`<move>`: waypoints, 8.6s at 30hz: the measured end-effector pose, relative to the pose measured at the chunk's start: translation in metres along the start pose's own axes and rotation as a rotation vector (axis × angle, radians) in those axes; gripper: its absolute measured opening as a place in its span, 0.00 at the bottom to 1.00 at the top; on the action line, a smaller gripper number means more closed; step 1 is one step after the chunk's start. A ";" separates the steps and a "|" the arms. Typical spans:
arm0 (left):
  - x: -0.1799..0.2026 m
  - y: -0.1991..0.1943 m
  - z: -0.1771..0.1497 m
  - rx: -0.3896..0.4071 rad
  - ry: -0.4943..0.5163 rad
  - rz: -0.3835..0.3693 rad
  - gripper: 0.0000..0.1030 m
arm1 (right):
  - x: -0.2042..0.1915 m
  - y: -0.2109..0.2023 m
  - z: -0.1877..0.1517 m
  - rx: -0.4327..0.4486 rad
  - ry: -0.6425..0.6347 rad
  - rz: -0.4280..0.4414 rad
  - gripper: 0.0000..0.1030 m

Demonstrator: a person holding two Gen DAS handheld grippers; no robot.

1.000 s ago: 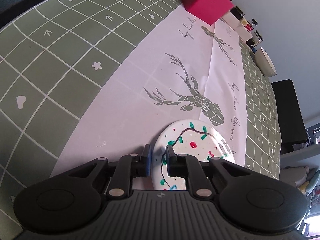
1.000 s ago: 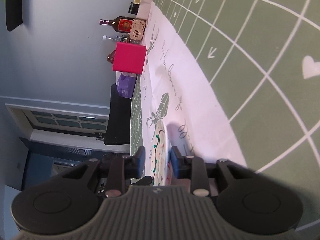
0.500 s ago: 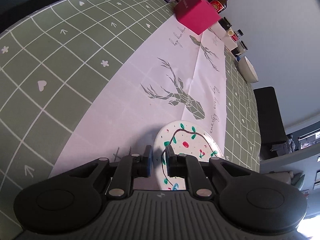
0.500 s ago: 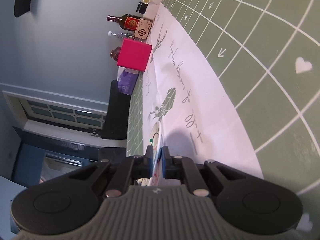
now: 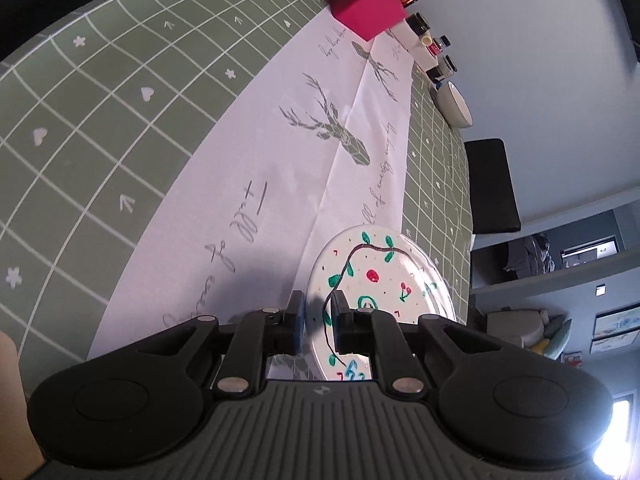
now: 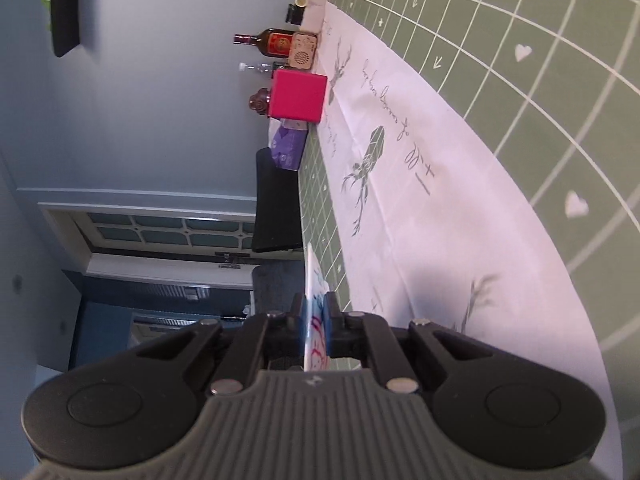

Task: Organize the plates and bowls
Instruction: 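Lift and carry the white plate with both grippers to the glass plates, then lower the white plate onto the glass plates and open both grippers, then move both grippers to the nested orange, blue and green bowl stack, then close both grippers on the bowl stack's rim, then lift and carry the bowl stack with both grippers over the white plate, then lower the bowl stack onto the white plate and open both grippers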

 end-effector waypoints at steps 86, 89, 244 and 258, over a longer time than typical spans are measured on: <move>0.062 -0.040 -0.117 0.002 0.900 0.308 0.17 | 0.007 -0.114 -0.209 0.292 -0.768 -0.846 0.09; 0.060 -0.048 -0.117 0.043 0.903 0.321 0.17 | 0.004 -0.110 -0.211 0.308 -0.789 -0.852 0.09; 0.088 -0.053 -0.216 0.206 0.882 0.376 0.77 | -0.049 -0.131 -0.146 0.070 -0.518 -0.602 0.67; 0.080 -0.108 -0.300 0.357 0.815 0.449 0.92 | -0.036 -0.215 -0.234 0.138 -0.567 -0.598 0.73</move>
Point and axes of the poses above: each gripper's, at about its wrist camera, not at the fingertips, and y roughly the way its jaws point, x to its right, z to its top, the point moved 1 cm from there along y, roughly the way its jaws point, and after that the axes turned 1 degree about y, right-handed, at the moved point
